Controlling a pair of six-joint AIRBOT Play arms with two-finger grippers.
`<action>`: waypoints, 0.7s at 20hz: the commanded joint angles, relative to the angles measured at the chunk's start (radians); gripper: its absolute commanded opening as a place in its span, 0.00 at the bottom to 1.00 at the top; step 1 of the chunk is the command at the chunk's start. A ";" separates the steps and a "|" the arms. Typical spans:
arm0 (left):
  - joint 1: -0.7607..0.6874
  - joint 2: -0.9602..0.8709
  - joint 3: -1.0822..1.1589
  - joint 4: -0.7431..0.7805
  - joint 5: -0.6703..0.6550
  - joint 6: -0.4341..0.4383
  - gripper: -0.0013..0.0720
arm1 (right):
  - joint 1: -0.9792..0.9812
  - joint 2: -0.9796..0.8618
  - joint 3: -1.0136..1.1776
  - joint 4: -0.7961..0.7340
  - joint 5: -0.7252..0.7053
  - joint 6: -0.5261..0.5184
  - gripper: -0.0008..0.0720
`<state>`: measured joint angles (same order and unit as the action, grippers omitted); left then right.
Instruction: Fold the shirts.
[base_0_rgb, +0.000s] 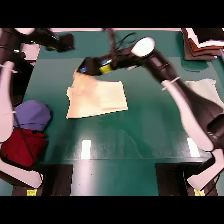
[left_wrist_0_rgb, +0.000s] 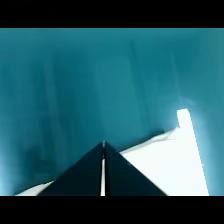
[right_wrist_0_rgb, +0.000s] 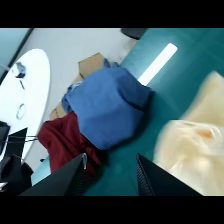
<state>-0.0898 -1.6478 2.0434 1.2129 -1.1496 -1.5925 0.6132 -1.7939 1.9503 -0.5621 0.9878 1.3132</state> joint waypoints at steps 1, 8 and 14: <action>0.069 0.085 0.008 0.040 -0.033 0.011 0.05 | 0.047 -0.063 0.069 -0.078 -0.011 -0.033 0.54; 0.007 0.093 0.005 0.037 -0.047 0.031 0.05 | -0.304 0.134 -0.311 -0.341 0.169 0.032 0.58; -0.029 0.092 0.005 0.029 -0.051 0.056 0.05 | -0.478 0.060 -0.527 -0.229 0.185 0.066 0.86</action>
<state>-0.1074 -1.5562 2.0487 1.2457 -1.1965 -1.5467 0.1997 -1.6989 1.5097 -0.8364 1.1557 1.3651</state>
